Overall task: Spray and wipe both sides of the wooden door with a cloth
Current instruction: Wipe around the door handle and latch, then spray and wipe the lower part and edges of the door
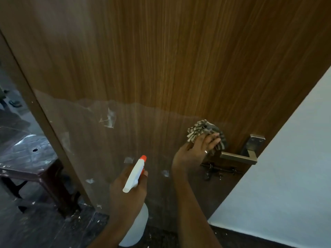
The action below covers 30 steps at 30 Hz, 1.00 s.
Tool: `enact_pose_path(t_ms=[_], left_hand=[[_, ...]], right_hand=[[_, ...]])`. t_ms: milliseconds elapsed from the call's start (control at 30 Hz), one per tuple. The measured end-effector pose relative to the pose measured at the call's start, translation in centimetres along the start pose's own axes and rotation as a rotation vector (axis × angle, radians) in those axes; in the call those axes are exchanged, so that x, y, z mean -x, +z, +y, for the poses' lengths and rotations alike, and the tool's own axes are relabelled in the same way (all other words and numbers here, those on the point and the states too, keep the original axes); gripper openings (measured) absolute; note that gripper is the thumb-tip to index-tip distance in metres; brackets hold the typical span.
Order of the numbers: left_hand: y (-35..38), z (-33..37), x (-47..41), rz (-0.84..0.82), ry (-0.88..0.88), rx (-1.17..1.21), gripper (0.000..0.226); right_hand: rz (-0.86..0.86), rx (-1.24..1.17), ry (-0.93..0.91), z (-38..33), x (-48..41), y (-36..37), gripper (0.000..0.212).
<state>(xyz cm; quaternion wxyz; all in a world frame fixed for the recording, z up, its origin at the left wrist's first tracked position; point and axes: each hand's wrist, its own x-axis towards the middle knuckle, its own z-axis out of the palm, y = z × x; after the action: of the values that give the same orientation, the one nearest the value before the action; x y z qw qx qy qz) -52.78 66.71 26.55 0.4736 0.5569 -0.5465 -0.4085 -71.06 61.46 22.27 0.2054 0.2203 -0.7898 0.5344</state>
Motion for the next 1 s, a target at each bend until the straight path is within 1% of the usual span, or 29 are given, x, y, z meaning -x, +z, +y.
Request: enact_pose_path(t_ms=[33,67,100,133,167,200,267,333,400,433,467,500,533,600,633,667,733,800,867,900,933,967,1000], left_hand=[[0.0,-0.2,-0.7,0.051,0.061,0.031,0.022],[-0.1,0.2,-1.2,0.086,0.119,0.056,0.024],[0.1,0.2,-1.7,0.074,0.163,0.065,0.026],[0.1,0.4,-2.0,0.004,0.218,0.06,0.024],[0.3,0.3,-2.4,-0.056,0.279,0.049,0.021],[0.4,-0.1,-2.9,-0.055,0.34,0.052,0.02],[1.1,-0.9,-3.9,-0.015,0.417,0.064,0.017],[1.6,-1.0,-4.3,-0.062,0.398,0.093,0.014],[1.7,-1.0,-4.3,-0.082,0.331,0.128,0.019],[1.8,-1.1,-4.2,-0.073,0.326,0.129,0.017],[1.7,-0.9,-4.0,-0.055,0.328,0.116,0.013],[1.7,-0.7,-3.8,-0.02,0.335,0.098,0.015],[1.6,-0.4,-3.6,0.014,0.349,0.086,0.018],[1.8,-0.5,-3.4,0.02,0.389,0.083,0.021],[2.1,-0.7,-3.3,0.001,0.385,0.084,0.021],[2.3,-0.8,-3.4,-0.013,0.361,0.083,0.02],[2.6,-1.5,-3.4,-0.01,0.336,0.096,0.02],[2.8,-2.0,-3.3,-0.021,0.296,0.097,0.019],[3.0,-2.2,-3.1,-0.031,0.295,0.093,0.02],[3.0,-2.4,-3.2,-0.02,0.3,0.094,0.02],[2.9,-2.5,-3.3,-0.012,0.285,0.101,0.02],[2.9,-2.8,-3.5,-0.014,0.255,0.11,0.02],[2.9,-2.9,-3.8,-0.015,0.225,0.116,0.021]], right_hand=[[0.02,0.059,-0.106,0.7,0.2,0.1,0.054],[0.002,0.136,-0.261,2.2,0.3,0.0,0.051],[-0.021,0.225,-0.428,4.4,0.4,-0.3,0.05],[-0.052,0.281,-0.504,6.0,0.4,-0.7,0.05],[-0.077,0.307,-0.519,7.2,0.5,-1.0,0.051],[-0.088,0.329,-0.503,7.8,0.5,-1.3,0.054],[-0.063,0.336,-0.402,7.1,0.1,-1.7,0.063],[-0.006,0.325,-0.261,4.7,-1.3,-1.4,0.069],[0.066,0.278,-0.106,1.6,-3.2,-1.3,0.072],[0.089,0.265,-0.063,0.3,-4.1,-1.3,0.073],[0.101,0.26,-0.06,-0.4,-4.7,-1.3,0.072],[0.1,0.277,-0.109,-0.4,-4.9,-1.3,0.069],[0.07,0.311,-0.215,0.4,-4.7,-1.4,0.066],[-0.071,0.426,-0.514,3.8,-3.3,-1.9,0.063],[-0.146,0.472,-0.608,5.8,-2.5,-2.3,0.064],[-0.198,0.501,-0.618,7.7,-1.8,-2.6,0.067],[-0.196,0.502,-0.463,8.9,-1.0,-2.7,0.069],[-0.126,0.453,-0.273,6.8,-0.7,-1.7,0.073],[-0.062,0.383,-0.149,3.8,-0.8,-0.6,0.076],[-0.041,0.362,-0.139,2.5,-0.9,-0.1,0.076],[-0.035,0.361,-0.187,1.8,-1.1,0.4,0.075],[-0.046,0.385,-0.298,1.4,-1.2,0.7,0.073],[-0.074,0.432,-0.454,1.4,-1.2,0.9,0.072]])
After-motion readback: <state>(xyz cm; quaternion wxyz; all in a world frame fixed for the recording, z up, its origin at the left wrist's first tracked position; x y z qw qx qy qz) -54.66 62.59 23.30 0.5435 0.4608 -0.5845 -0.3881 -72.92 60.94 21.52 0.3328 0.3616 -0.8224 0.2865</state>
